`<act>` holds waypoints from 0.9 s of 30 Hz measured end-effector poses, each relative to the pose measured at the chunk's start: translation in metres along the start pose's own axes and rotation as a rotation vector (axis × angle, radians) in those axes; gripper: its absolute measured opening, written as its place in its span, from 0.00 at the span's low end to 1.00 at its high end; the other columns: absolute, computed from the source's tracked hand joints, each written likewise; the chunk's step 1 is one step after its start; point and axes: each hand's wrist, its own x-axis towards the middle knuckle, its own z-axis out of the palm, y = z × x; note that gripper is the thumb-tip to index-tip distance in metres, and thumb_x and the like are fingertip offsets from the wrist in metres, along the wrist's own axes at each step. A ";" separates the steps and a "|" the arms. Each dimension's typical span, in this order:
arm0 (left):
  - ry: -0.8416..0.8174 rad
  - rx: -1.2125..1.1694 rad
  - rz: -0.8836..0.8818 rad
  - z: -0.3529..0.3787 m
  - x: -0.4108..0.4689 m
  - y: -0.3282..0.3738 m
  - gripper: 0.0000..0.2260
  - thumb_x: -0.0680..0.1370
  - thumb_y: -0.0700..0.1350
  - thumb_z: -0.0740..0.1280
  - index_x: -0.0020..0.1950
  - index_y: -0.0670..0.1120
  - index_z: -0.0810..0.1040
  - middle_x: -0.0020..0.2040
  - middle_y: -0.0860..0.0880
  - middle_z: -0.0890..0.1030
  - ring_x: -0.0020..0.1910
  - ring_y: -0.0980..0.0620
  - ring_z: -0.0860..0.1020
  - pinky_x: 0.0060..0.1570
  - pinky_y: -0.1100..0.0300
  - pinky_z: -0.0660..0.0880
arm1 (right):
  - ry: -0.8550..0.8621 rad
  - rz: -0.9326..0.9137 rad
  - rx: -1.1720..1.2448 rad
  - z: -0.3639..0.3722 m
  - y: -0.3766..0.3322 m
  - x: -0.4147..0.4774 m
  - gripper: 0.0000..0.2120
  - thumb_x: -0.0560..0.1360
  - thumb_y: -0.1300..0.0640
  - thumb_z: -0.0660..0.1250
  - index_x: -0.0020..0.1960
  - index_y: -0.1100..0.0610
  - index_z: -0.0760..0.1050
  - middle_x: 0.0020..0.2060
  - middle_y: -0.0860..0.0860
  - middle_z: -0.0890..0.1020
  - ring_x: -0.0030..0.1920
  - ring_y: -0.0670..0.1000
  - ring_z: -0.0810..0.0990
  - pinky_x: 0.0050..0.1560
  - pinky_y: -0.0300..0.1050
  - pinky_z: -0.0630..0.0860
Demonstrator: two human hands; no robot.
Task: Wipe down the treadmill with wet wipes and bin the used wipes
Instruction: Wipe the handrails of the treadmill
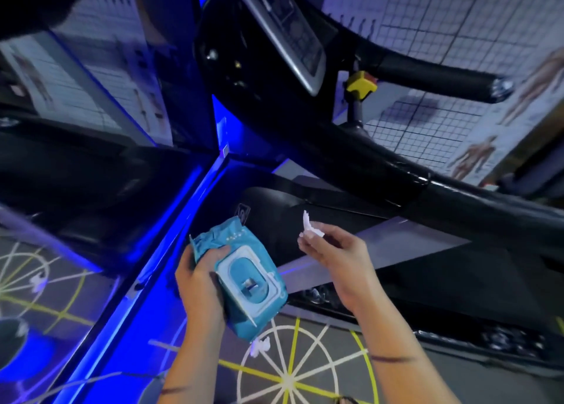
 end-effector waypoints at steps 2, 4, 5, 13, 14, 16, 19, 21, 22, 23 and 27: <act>-0.029 0.013 -0.020 0.013 0.000 -0.003 0.11 0.76 0.30 0.68 0.55 0.41 0.79 0.36 0.48 0.84 0.32 0.49 0.82 0.31 0.61 0.78 | 0.011 -0.047 -0.009 -0.006 -0.007 0.003 0.08 0.76 0.65 0.73 0.54 0.64 0.83 0.47 0.65 0.85 0.48 0.59 0.86 0.51 0.44 0.81; -0.070 0.032 -0.027 0.022 0.001 -0.007 0.10 0.76 0.31 0.68 0.55 0.41 0.80 0.37 0.47 0.84 0.34 0.47 0.82 0.33 0.59 0.78 | 0.024 -0.113 -0.029 -0.013 -0.012 0.007 0.06 0.77 0.63 0.72 0.51 0.65 0.83 0.44 0.64 0.84 0.44 0.56 0.83 0.49 0.45 0.81; -0.083 0.037 -0.026 0.027 0.002 -0.008 0.10 0.76 0.31 0.68 0.55 0.41 0.80 0.38 0.46 0.84 0.35 0.47 0.82 0.34 0.58 0.78 | 0.036 -0.136 -0.050 -0.017 -0.013 0.009 0.07 0.77 0.61 0.72 0.50 0.65 0.83 0.42 0.64 0.84 0.42 0.54 0.82 0.47 0.45 0.80; 0.024 -0.014 -0.013 0.035 0.018 -0.012 0.12 0.76 0.30 0.68 0.55 0.43 0.81 0.41 0.47 0.85 0.36 0.49 0.83 0.38 0.57 0.80 | -0.114 -0.011 -0.849 -0.033 0.021 0.019 0.17 0.73 0.44 0.76 0.55 0.54 0.83 0.47 0.46 0.87 0.49 0.42 0.83 0.51 0.42 0.78; 0.029 -0.009 -0.006 0.033 0.020 -0.011 0.12 0.76 0.30 0.68 0.56 0.43 0.81 0.42 0.46 0.85 0.36 0.48 0.83 0.39 0.56 0.79 | -0.085 -0.045 -0.990 -0.031 0.024 0.019 0.20 0.73 0.42 0.75 0.59 0.52 0.82 0.51 0.44 0.85 0.53 0.42 0.82 0.55 0.40 0.77; 0.041 0.002 0.001 0.031 0.025 -0.011 0.12 0.76 0.30 0.68 0.56 0.42 0.80 0.41 0.46 0.84 0.35 0.49 0.82 0.37 0.58 0.78 | 0.051 -0.201 -1.059 -0.026 0.017 0.016 0.18 0.75 0.43 0.73 0.61 0.51 0.81 0.54 0.45 0.84 0.56 0.44 0.80 0.55 0.36 0.73; 0.047 0.013 -0.012 0.032 0.025 -0.011 0.10 0.75 0.30 0.68 0.53 0.42 0.80 0.38 0.47 0.84 0.33 0.49 0.82 0.34 0.59 0.78 | 0.035 -0.379 -0.951 -0.016 -0.004 0.014 0.10 0.76 0.49 0.73 0.56 0.50 0.83 0.49 0.42 0.84 0.50 0.41 0.81 0.51 0.33 0.74; 0.029 0.019 -0.032 0.034 0.023 -0.011 0.10 0.74 0.31 0.69 0.53 0.40 0.81 0.40 0.44 0.85 0.34 0.47 0.82 0.36 0.57 0.77 | -0.124 -0.435 -0.891 -0.004 -0.015 0.009 0.07 0.76 0.54 0.75 0.54 0.49 0.84 0.45 0.42 0.83 0.46 0.42 0.82 0.47 0.33 0.76; 0.008 0.025 -0.036 0.036 0.021 -0.011 0.11 0.73 0.32 0.70 0.55 0.39 0.81 0.41 0.43 0.84 0.35 0.46 0.82 0.38 0.56 0.77 | -0.205 -0.457 -0.872 0.003 -0.018 0.005 0.08 0.76 0.56 0.75 0.54 0.49 0.84 0.45 0.42 0.83 0.45 0.43 0.82 0.47 0.34 0.77; -0.015 0.035 -0.035 0.038 0.019 -0.012 0.13 0.72 0.34 0.71 0.57 0.37 0.81 0.43 0.41 0.84 0.37 0.44 0.82 0.39 0.55 0.77 | -0.276 -0.477 -0.862 0.010 -0.018 0.002 0.08 0.76 0.56 0.74 0.54 0.49 0.84 0.46 0.42 0.82 0.45 0.44 0.82 0.47 0.35 0.77; -0.051 0.091 -0.008 0.044 0.013 -0.014 0.13 0.68 0.38 0.74 0.52 0.42 0.84 0.45 0.40 0.86 0.42 0.41 0.83 0.48 0.47 0.78 | -0.381 -0.553 -0.957 0.020 -0.002 -0.008 0.04 0.75 0.53 0.73 0.49 0.48 0.84 0.44 0.40 0.81 0.44 0.40 0.80 0.46 0.36 0.76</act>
